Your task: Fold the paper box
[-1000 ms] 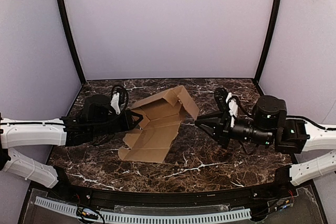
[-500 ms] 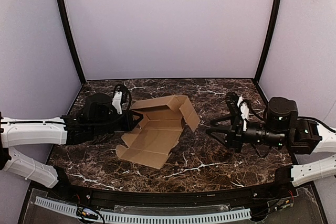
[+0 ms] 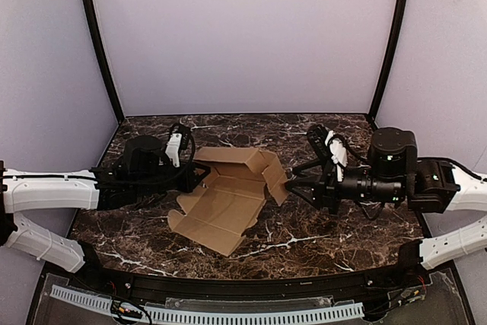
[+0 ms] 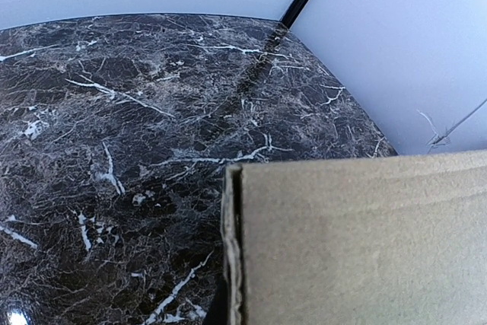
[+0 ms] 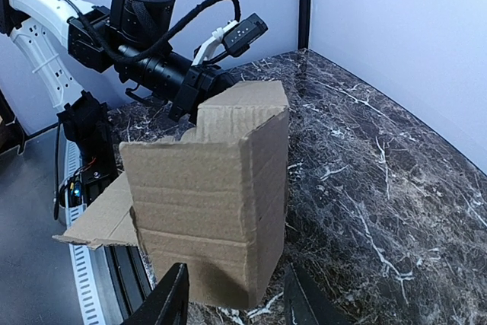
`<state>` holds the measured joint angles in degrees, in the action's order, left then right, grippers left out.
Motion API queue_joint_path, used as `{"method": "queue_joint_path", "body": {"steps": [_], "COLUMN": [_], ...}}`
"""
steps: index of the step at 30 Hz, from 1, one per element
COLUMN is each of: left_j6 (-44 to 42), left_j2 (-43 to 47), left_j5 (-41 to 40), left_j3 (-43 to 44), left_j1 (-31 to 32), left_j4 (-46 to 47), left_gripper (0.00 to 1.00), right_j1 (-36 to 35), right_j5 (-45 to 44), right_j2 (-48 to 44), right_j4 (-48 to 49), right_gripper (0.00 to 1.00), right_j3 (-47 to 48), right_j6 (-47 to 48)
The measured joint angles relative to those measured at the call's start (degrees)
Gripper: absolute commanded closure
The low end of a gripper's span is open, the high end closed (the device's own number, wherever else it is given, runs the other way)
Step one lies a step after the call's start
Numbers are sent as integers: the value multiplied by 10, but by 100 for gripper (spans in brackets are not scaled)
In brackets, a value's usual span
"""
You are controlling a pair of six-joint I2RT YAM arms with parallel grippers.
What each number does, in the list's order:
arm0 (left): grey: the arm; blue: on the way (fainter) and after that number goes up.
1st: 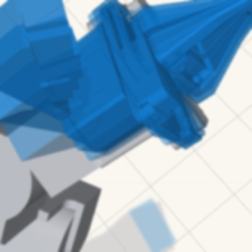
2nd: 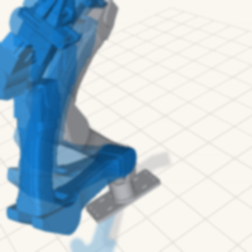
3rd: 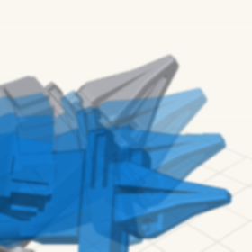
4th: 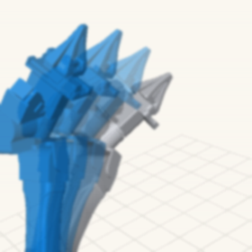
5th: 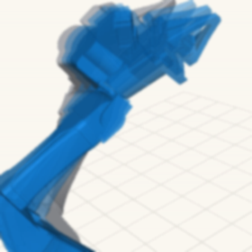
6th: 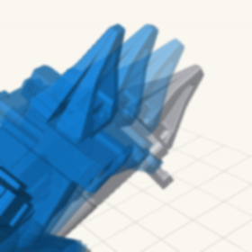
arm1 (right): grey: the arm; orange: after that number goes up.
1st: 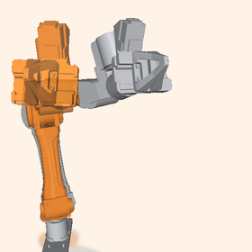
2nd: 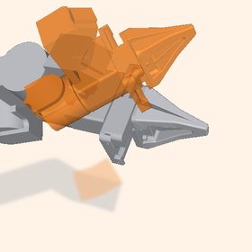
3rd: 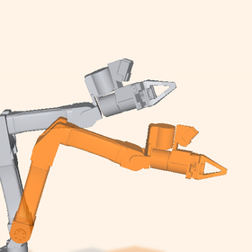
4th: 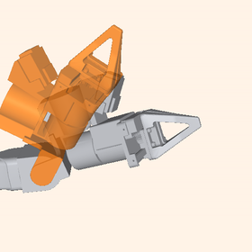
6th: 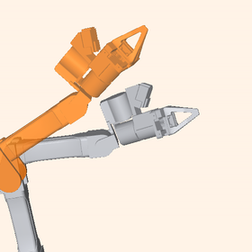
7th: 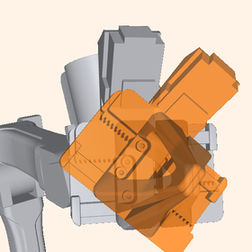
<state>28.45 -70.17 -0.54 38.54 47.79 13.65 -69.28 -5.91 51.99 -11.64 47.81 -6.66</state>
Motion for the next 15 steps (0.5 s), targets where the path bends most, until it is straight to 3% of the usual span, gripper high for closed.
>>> {"method": "queue_joint_path", "body": {"steps": [15], "left_j6": [-15], "left_j2": [0], "left_j5": [11], "left_j3": [0], "left_j1": [0], "left_j4": [0], "left_gripper": [100], "right_j1": [1], "right_j5": [2], "right_j2": [70], "right_j4": [5], "right_gripper": [58], "right_j3": [18], "right_j6": [-1]}}
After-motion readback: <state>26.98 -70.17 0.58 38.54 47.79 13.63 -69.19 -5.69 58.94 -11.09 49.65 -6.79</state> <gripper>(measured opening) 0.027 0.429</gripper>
